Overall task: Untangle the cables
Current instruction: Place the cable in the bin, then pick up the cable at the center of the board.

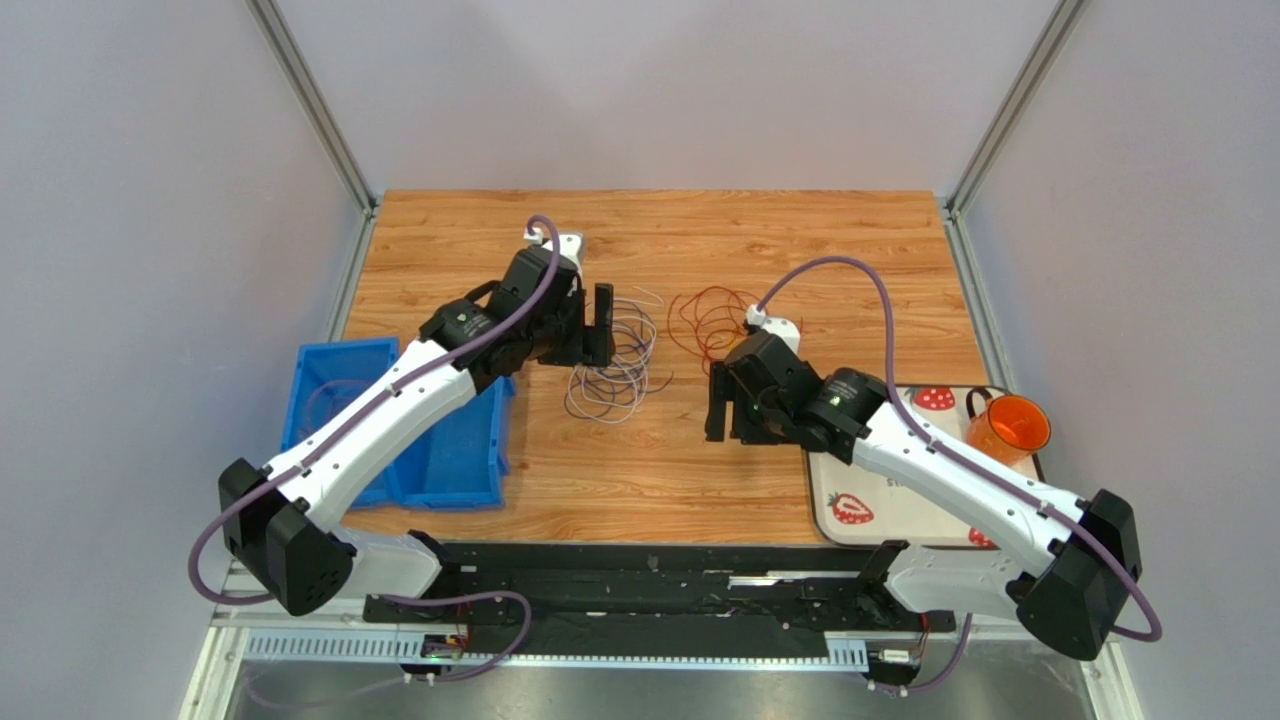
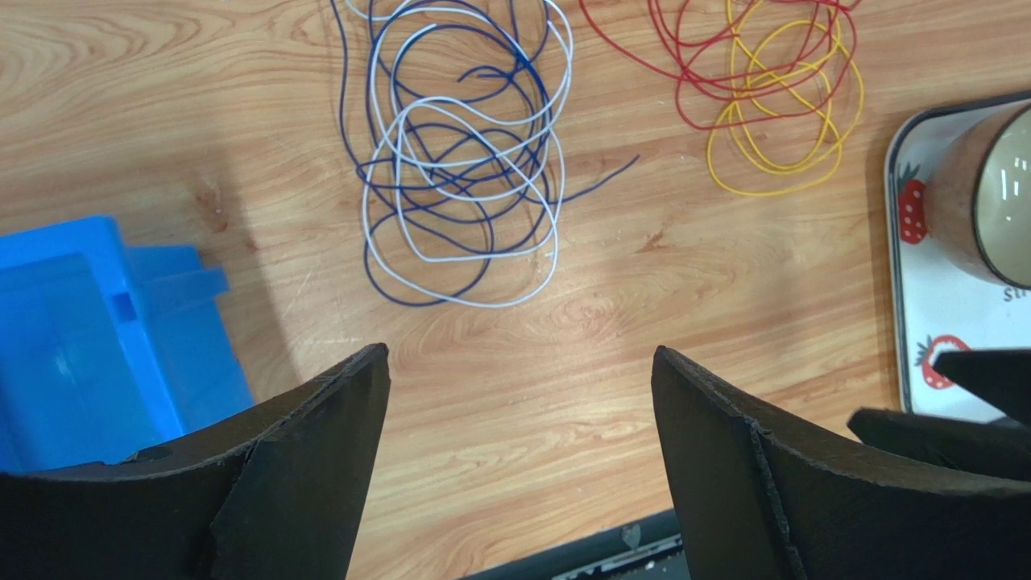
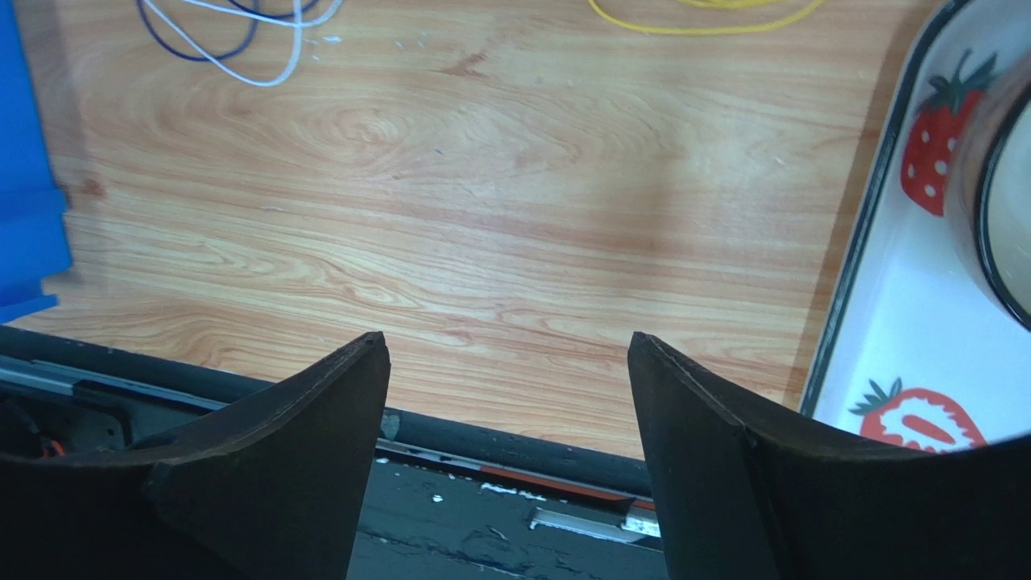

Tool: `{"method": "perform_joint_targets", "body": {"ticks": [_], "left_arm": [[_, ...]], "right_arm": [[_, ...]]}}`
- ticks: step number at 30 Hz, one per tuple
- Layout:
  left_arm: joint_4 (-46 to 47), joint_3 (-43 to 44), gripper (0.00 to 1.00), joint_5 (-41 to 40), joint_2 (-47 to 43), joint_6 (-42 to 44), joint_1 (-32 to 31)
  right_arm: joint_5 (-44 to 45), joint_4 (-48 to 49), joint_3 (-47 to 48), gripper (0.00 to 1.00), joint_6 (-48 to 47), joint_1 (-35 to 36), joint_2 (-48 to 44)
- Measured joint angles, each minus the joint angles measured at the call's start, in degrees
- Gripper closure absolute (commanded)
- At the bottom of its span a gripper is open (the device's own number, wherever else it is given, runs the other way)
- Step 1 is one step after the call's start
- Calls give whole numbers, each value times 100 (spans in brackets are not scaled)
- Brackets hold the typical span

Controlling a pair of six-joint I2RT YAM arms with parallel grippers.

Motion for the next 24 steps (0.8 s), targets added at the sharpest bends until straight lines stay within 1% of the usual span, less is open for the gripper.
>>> {"method": "perform_joint_targets", "body": {"ticks": [5,11,14,16,20,24], "left_arm": [[354,-140,16,-129,439,42,-31],[691,-140,17,-345,1379,197,-61],[774,-122,19,-380,1786,308,-61],[850,-87,20,-348,1965,374,-76],[1021,205,22,-245,2264,474,-199],[1239,887,24,-46,2861,498,-422]], "right_arm": [[26,37,-511,25,136,0,-201],[-17,136,-588,25,103,-26,11],[-33,166,-588,25,39,-105,157],[-74,181,-588,25,0,-262,173],[-175,280,-588,26,-114,-826,164],[-291,275,-568,26,-291,-1405,164]]}}
